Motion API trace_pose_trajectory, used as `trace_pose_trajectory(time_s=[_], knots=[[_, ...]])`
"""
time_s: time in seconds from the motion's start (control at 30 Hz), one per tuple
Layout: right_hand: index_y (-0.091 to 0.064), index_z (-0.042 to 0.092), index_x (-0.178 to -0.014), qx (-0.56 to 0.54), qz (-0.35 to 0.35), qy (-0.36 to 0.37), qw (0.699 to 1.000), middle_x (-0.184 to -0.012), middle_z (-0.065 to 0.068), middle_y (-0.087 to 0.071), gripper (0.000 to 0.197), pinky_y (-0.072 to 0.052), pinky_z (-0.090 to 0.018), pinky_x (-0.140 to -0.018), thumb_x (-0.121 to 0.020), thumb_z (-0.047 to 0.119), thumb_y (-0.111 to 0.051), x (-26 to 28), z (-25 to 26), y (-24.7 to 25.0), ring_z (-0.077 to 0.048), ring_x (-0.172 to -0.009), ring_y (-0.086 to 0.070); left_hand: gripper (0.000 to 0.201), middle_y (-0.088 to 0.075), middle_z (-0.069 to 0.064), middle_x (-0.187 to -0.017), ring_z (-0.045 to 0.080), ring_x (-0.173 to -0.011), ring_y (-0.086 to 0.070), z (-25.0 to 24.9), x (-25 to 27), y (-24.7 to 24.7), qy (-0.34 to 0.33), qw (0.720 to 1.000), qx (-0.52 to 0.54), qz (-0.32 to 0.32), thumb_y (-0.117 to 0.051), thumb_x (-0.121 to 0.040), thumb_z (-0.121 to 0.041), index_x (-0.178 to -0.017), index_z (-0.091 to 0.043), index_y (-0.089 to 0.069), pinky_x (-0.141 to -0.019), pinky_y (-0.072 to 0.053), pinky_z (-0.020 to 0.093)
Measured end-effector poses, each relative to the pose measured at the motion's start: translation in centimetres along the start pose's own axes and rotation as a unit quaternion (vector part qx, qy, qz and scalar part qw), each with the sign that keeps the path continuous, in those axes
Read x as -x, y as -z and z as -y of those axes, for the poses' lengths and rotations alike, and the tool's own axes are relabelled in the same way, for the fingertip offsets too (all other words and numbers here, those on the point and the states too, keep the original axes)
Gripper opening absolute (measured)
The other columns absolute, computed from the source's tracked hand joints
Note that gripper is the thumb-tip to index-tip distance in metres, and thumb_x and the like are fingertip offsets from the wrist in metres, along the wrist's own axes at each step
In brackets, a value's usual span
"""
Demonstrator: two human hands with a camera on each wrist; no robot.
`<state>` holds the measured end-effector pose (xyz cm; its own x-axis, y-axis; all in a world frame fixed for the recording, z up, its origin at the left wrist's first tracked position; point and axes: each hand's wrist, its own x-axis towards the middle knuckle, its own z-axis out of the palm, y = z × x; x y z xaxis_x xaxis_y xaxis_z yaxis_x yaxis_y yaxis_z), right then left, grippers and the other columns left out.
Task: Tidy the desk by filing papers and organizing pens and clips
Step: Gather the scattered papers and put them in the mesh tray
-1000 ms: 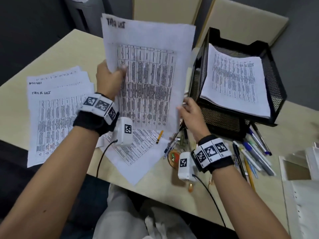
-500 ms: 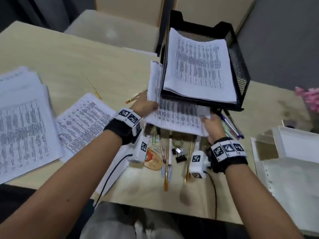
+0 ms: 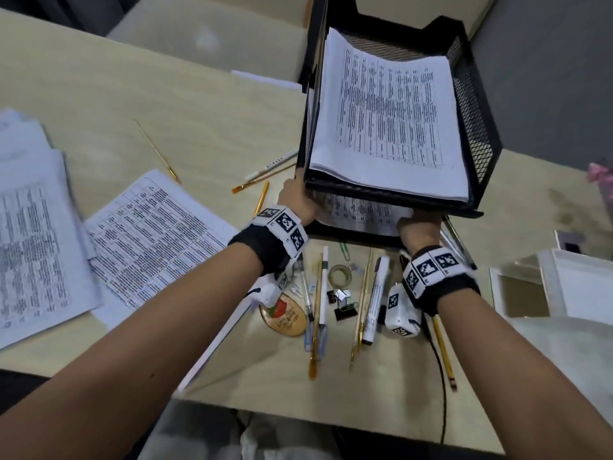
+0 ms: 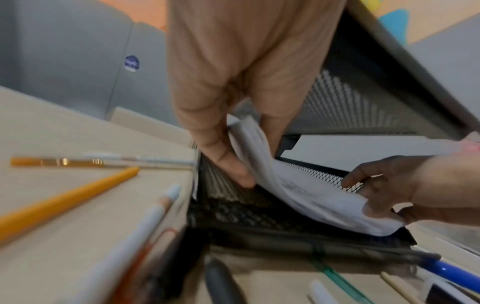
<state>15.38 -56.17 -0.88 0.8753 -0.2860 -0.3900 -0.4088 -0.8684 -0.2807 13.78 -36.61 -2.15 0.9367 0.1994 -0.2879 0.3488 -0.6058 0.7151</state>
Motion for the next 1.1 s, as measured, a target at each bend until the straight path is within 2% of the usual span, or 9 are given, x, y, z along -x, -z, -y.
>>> trace_pose_trajectory(time_s=[0.13,0.4,0.5,0.6,0.7,0.77,0.9,1.0,1.1], knots=[[-0.06,-0.006,-0.108,0.031,-0.089,0.044,0.995,-0.124,-0.028,-0.055,0.035,-0.029,-0.04,-0.104,-0.092,0.022,-0.046,3.3,2.6,-1.5,-0.039,-0.123,-0.043,0.044,-0.065,0.018,-0.111,0.033,-0.108,-0.058,2.0,1.3,4.7,-0.013,0.997,-0.04,-0.068,-0.062,-0.084,-0.031,-0.123,-0.011,-0.054,-0.086,-0.048,0.039],[-0.052,0.012,-0.12,0.03,0.015,0.341,0.939,-0.124,-0.009,-0.056,0.032,-0.033,-0.041,-0.098,-0.087,0.017,-0.051,12.8,13.8,-11.2,-0.028,-0.121,-0.043,0.029,-0.066,0.021,-0.115,0.036,-0.114,-0.056,16.0,4.8,19.3,0.143,0.965,-0.052,-0.216,-0.053,-0.085,-0.015,-0.108,-0.003,-0.066,-0.098,-0.042,0.037],[-0.048,0.008,-0.122,0.11,0.058,0.329,0.936,-0.131,-0.011,-0.049,0.045,-0.032,-0.046,-0.099,-0.085,0.033,-0.058,13.4,16.4,-14.1,-0.03,-0.126,-0.036,0.044,-0.048,0.028,-0.133,0.042,-0.125,-0.044,22.3,7.1,23.6,0.228,0.942,-0.076,-0.236,-0.056,-0.085,-0.017,-0.127,-0.003,-0.053,-0.103,-0.037,0.043],[-0.049,0.007,-0.121,0.151,0.048,0.275,0.948,-0.13,-0.013,-0.048,0.053,-0.03,-0.048,-0.1,-0.081,0.039,-0.064,13.2,17.9,-15.6,-0.032,-0.127,-0.035,0.082,-0.01,0.024,-0.153,0.044,-0.141,-0.012,27.5,10.4,26.0,0.364,0.909,-0.102,-0.178,-0.063,-0.082,-0.045,-0.148,-0.02,-0.021,-0.112,-0.019,0.056],[-0.055,0.008,-0.106,0.119,0.055,0.233,0.963,-0.125,-0.013,-0.053,0.027,-0.026,-0.047,-0.099,-0.085,0.023,-0.06,13.0,18.6,-16.1,-0.031,-0.127,-0.033,0.113,0.013,0.022,-0.156,0.045,-0.144,0.008,30.9,13.1,26.5,0.42,0.896,-0.112,-0.093,-0.053,-0.069,-0.075,-0.151,-0.026,0.006,-0.113,-0.006,0.063],[-0.054,0.012,-0.081,0.114,0.057,0.226,0.966,-0.118,-0.015,-0.056,0.004,-0.026,-0.046,-0.098,-0.085,0.013,-0.054,13.0,18.9,-16.0,-0.032,-0.125,-0.036,0.113,0.018,0.021,-0.156,0.046,-0.143,0.013,31.4,13.8,26.2,0.413,0.902,-0.097,-0.084,-0.052,-0.067,-0.077,-0.15,-0.03,0.009,-0.112,-0.004,0.064],[-0.047,0.014,-0.075,-0.003,0.019,0.257,0.966,-0.089,-0.012,-0.055,0.013,-0.034,-0.035,-0.081,-0.085,0.006,-0.048,12.7,18.9,-15.0,-0.03,-0.097,-0.053,0.113,0.01,0.023,-0.156,0.046,-0.143,0.006,30.8,13.4,25.4,0.375,0.916,-0.103,-0.098,-0.06,-0.066,-0.072,-0.15,-0.03,0.001,-0.11,-0.011,0.065],[-0.044,0.014,-0.084,-0.137,-0.046,0.315,0.938,-0.079,-0.01,-0.049,0.012,-0.027,-0.028,-0.055,-0.087,0.003,-0.046,13.4,19.1,-12.3,-0.02,-0.073,-0.045,0.109,-0.005,0.024,-0.152,0.045,-0.141,-0.005,30.9,12.8,25.9,0.359,0.92,-0.107,-0.116,-0.067,-0.063,-0.068,-0.148,-0.026,-0.013,-0.11,-0.018,0.062],[-0.043,0.009,-0.091,-0.249,-0.118,0.358,0.892,-0.085,-0.009,-0.045,0.011,-0.03,-0.013,-0.056,-0.09,-0.002,-0.044,14.6,19.7,-9.1,-0.012,-0.072,-0.043,0.103,-0.019,0.022,-0.143,0.043,-0.134,-0.018,30.8,12.2,26.2,0.34,0.924,-0.11,-0.14,-0.073,-0.058,-0.065,-0.141,-0.022,-0.027,-0.108,-0.026,0.056]])
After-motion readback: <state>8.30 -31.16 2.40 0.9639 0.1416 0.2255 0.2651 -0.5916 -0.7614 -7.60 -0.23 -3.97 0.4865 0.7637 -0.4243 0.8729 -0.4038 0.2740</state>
